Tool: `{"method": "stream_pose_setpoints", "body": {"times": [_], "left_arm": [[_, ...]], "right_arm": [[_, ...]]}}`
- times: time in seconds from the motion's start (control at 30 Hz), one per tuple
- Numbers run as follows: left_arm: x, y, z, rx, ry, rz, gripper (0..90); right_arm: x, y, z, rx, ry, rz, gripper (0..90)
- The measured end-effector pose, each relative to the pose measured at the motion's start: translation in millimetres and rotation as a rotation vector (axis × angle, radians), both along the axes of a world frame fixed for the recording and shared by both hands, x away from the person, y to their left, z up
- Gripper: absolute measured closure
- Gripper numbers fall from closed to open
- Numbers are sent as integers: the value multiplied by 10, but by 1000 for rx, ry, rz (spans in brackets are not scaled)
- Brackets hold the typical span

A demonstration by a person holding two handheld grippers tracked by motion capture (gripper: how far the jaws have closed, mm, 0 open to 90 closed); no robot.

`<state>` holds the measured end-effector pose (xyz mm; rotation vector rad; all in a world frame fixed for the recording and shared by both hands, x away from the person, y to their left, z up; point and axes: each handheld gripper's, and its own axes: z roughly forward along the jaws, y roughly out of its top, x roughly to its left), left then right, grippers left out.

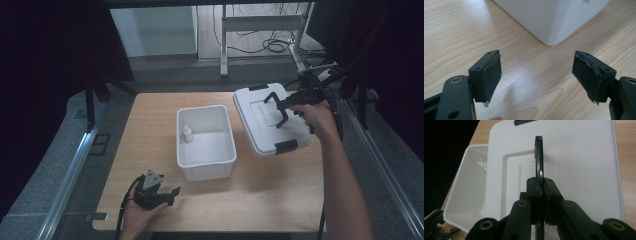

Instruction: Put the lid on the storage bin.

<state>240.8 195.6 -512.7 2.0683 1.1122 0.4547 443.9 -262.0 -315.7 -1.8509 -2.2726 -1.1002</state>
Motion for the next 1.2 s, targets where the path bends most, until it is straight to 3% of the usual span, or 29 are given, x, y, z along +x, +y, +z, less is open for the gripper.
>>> {"method": "stream_pose_setpoints", "body": {"times": [0.37, 0.73, 1.2], "left_arm": [[1, 7, -7, 3, 1, 2, 235], [-9, -5, 2, -6, 0, -6, 235], [-24, 26, 43, -15, -15, -8, 233]], "right_arm": [[12, 207, 67, 6, -10, 16, 852], [12, 391, 33, 12, 13, 26, 852], [-49, 762, 45, 26, 36, 29, 852]]}}
